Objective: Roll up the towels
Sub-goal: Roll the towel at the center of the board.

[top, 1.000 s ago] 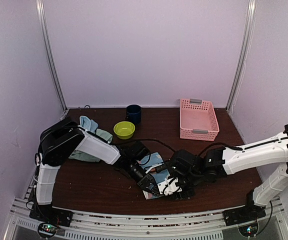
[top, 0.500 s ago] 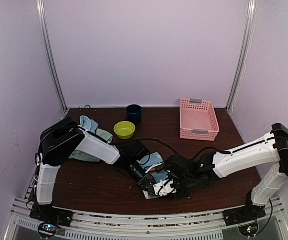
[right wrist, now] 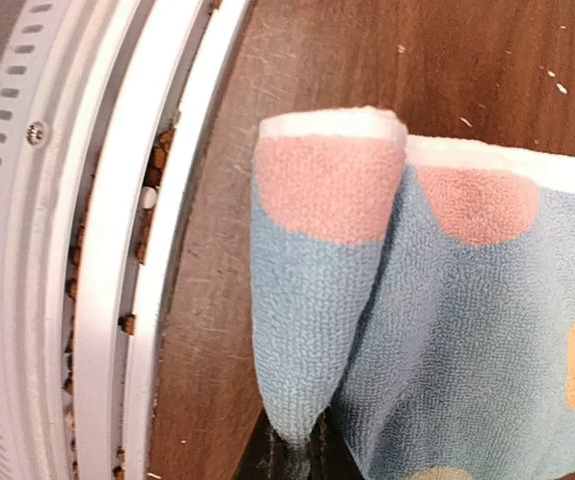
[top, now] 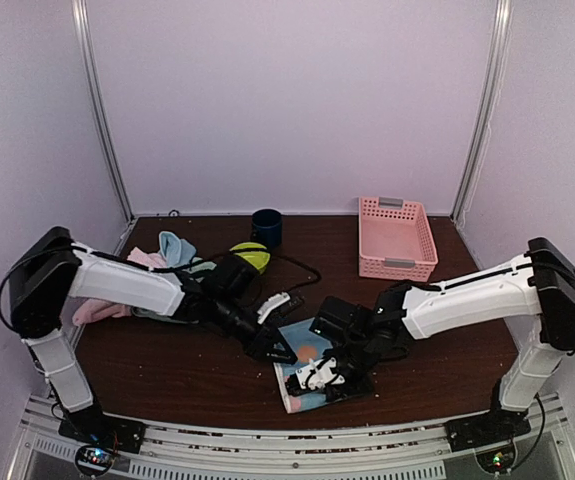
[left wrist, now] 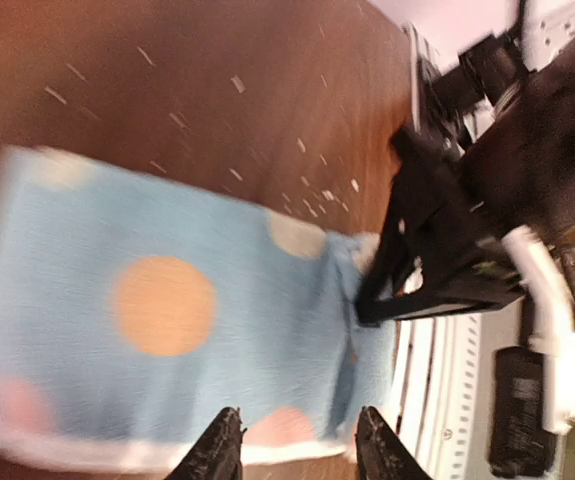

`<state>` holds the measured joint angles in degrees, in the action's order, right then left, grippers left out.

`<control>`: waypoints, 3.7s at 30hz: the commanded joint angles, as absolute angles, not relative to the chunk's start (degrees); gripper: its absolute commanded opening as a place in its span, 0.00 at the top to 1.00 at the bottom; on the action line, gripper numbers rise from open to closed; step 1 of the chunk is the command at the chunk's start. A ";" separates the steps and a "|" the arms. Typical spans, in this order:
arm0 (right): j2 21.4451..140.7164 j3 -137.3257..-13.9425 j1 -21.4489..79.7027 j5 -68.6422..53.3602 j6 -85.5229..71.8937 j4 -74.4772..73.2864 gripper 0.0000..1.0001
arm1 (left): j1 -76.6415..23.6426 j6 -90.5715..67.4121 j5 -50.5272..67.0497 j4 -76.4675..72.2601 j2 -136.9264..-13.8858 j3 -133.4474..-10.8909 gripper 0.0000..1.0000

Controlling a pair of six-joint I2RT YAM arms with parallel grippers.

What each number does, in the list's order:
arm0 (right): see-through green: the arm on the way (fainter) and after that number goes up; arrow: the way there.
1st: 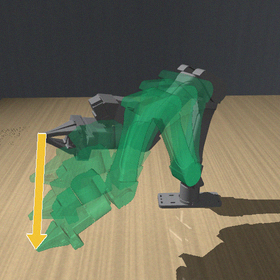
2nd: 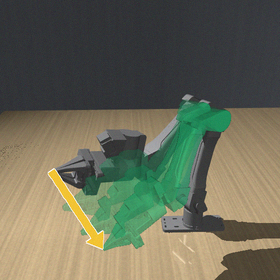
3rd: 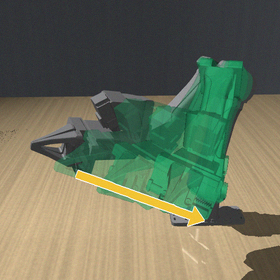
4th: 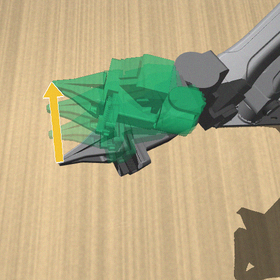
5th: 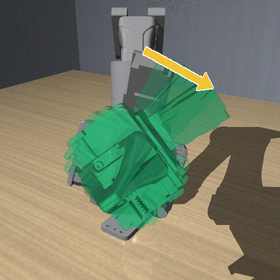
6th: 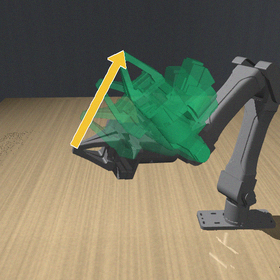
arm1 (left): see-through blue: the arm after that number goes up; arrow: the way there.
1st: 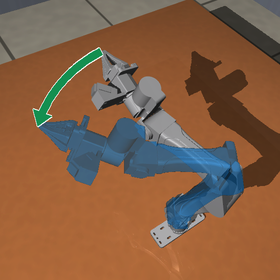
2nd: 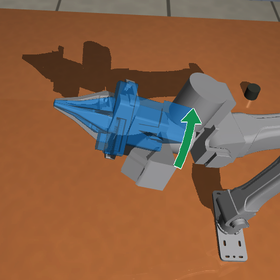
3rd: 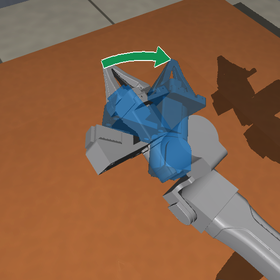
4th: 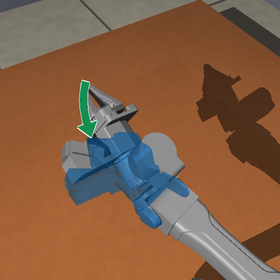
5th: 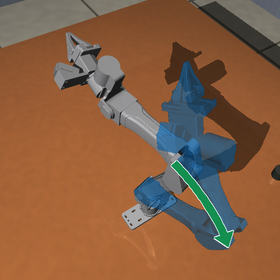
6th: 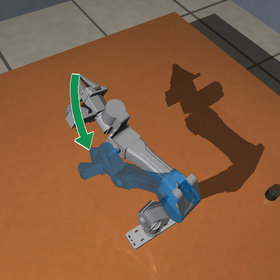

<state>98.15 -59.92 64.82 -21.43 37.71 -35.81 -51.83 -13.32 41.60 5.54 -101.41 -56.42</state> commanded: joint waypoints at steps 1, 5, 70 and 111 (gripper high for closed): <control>104.57 -67.52 61.63 -33.61 38.03 -51.01 0.99 | -50.96 -7.69 23.60 2.01 -88.01 -49.78 0.59; 113.68 -76.68 56.51 -39.70 40.51 -59.82 0.99 | -52.26 -4.89 12.09 -0.32 -76.65 -43.69 0.58; 81.75 -89.14 32.63 -66.16 50.53 -71.67 0.61 | -59.97 -19.16 43.72 -14.23 -108.98 -51.53 0.89; 95.02 -50.80 68.70 -6.86 45.09 -21.08 0.68 | -56.70 -30.14 49.60 -22.53 -117.80 -48.22 0.81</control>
